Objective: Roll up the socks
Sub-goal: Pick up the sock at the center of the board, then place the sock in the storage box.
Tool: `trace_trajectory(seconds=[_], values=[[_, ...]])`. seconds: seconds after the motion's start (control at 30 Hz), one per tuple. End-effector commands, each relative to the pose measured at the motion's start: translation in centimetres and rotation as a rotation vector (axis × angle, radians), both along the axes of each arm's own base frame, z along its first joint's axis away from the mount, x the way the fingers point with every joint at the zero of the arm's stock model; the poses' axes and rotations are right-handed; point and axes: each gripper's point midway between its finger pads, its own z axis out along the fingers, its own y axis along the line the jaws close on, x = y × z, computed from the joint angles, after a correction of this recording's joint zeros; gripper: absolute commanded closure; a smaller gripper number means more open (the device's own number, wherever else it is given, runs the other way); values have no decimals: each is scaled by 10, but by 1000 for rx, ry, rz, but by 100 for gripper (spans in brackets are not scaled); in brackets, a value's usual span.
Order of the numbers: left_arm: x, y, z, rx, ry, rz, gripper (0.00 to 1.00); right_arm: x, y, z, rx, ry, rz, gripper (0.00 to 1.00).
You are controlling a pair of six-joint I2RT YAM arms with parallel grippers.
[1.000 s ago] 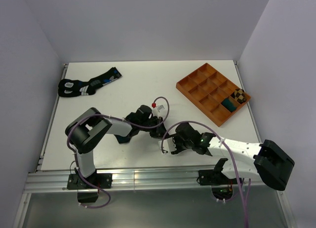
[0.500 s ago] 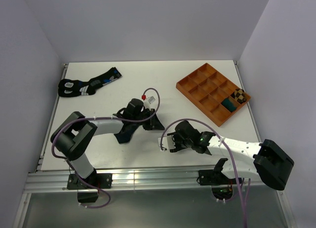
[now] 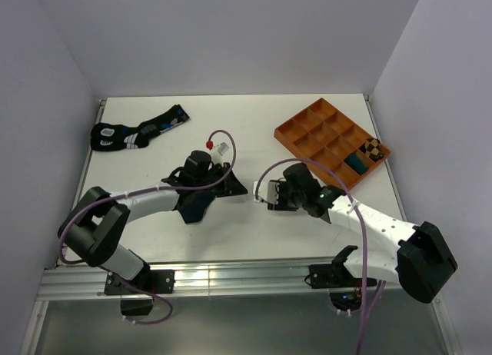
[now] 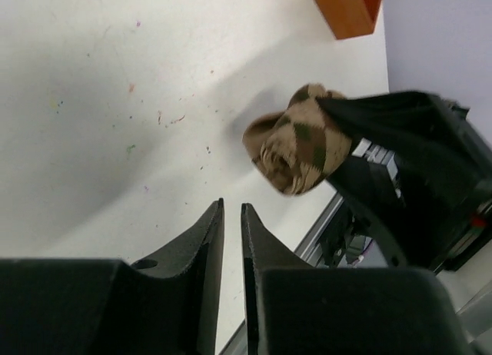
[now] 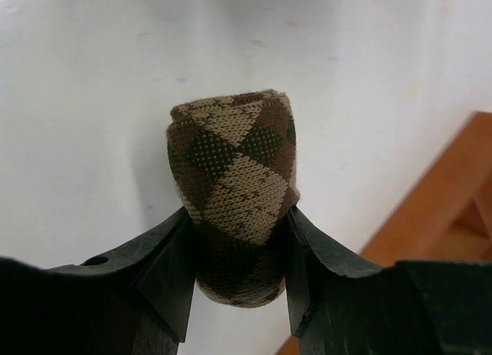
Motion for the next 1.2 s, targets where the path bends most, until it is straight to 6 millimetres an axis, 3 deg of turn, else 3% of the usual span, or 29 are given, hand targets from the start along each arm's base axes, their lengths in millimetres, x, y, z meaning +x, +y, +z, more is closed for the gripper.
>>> trace_trajectory(seconds=[0.0,0.17,0.27,0.5,0.53,0.63,0.77,0.87,1.17], values=[[5,6,21,-19,-73,33,81,31,-1,45,95,-74,-95,100],[4,8,42,-45,-109,43,82,70,-34,69,107,-121,-283,100],[4,13,51,-45,-133,65,81,97,-65,91,121,-178,-421,100],[5,18,73,-95,-176,112,82,145,-152,111,116,-240,-730,100],[5,18,75,-105,-182,114,82,147,-175,111,105,-249,-796,100],[5,17,83,-148,-199,123,82,155,-212,101,67,-286,-922,100],[4,18,84,-161,-208,129,82,162,-231,90,41,-304,-1015,100],[4,21,84,-152,-213,140,81,164,-256,83,25,-323,-1104,100],[1,24,84,-170,-225,147,81,148,-267,44,-3,-315,-1161,100]])
